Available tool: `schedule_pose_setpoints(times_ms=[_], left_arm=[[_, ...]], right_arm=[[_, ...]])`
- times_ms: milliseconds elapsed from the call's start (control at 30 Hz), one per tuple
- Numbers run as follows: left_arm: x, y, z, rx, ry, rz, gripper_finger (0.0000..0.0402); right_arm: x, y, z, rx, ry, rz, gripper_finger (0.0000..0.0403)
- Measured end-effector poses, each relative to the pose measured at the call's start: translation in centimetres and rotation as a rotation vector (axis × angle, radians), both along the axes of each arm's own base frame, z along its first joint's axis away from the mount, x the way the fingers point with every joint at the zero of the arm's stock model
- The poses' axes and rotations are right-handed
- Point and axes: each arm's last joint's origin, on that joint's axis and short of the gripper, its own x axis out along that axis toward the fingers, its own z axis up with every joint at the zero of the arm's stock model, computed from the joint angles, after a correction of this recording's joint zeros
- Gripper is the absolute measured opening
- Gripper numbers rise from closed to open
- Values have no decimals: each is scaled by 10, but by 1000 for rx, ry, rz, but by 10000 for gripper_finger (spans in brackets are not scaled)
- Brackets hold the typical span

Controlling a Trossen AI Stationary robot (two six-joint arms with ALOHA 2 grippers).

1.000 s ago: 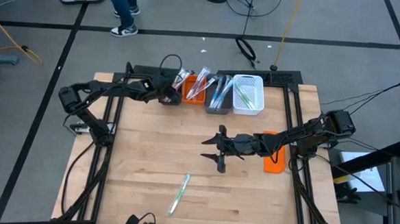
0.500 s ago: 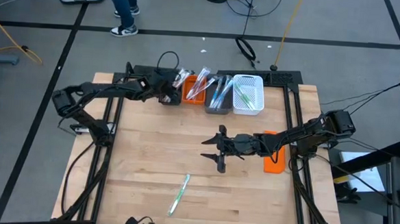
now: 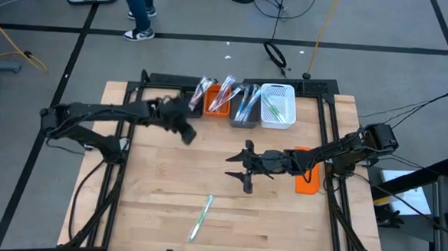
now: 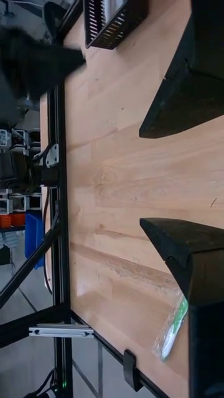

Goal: Pick & Place Toothbrushes
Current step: Put the green toothbrush into the white bin

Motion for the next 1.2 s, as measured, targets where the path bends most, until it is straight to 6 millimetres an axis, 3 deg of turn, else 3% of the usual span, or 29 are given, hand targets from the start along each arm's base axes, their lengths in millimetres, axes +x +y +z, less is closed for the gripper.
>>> schedule_pose_setpoints(times_ms=[367,533,667,900,1200], left_arm=[[25,-114,-3,-51,-76,-155,175],[32,-165,-13,-93,-136,-223,169],[39,-197,-31,-132,-149,-255,164],[49,-221,-68,-217,-102,-212,163],[63,-232,-92,-329,-121,-255,163]], right_arm=[[-1,0,-2,12,23,-3,212],[-1,0,-2,12,26,-3,212],[-1,0,-3,11,30,-3,212],[-1,0,-4,9,44,-3,212],[-2,0,-6,7,60,0,212]])
